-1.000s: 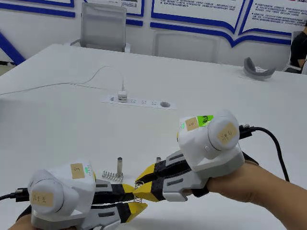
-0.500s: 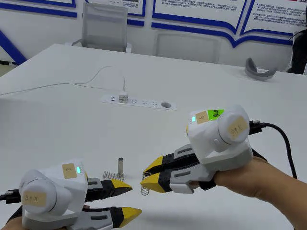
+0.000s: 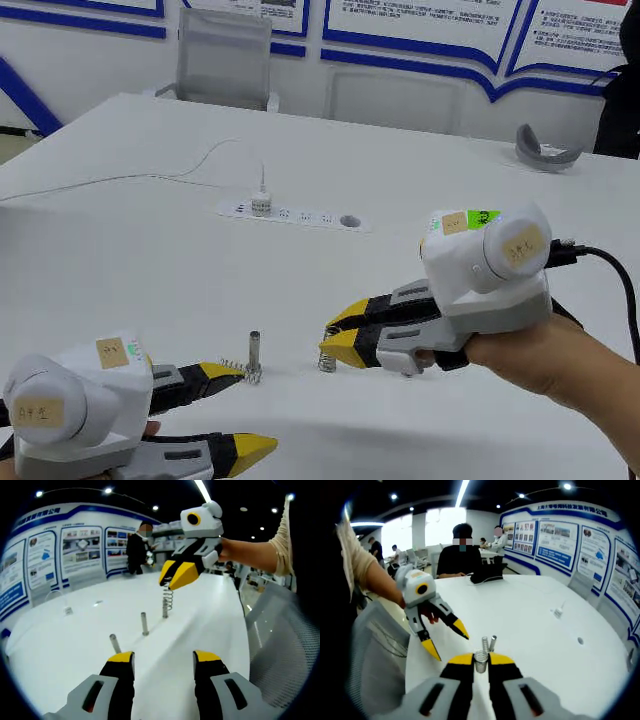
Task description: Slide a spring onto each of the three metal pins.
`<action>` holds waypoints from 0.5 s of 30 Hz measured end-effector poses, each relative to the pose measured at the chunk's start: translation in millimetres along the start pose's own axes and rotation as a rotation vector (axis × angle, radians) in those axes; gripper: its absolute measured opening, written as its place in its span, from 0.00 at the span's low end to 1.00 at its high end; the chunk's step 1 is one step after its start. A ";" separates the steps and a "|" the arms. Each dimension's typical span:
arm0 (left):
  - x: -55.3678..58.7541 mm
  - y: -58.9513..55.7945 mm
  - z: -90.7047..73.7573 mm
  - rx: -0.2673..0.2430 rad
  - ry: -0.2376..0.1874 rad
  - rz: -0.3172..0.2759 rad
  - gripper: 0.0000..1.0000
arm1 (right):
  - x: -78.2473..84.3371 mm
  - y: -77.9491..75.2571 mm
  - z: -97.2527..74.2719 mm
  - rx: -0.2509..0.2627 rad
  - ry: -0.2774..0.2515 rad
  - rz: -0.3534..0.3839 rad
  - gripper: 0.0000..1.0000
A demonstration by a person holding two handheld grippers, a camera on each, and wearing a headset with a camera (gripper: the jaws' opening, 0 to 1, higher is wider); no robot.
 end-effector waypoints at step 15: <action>8.5 10.1 -15.2 -0.062 0.008 -0.021 0.54 | 5.8 -49.4 2.3 0.188 -0.004 0.020 0.12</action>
Point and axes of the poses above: the centre of the closed fingertips' face, and the gripper's own axes: z roughly forward along the fingers, y roughly to its left, x roughly out of its underside, the point moved 1 cm from there along -z, roughly backward along the fingers, and after that the axes turned 12 degrees about -y, right-handed, at the moved point
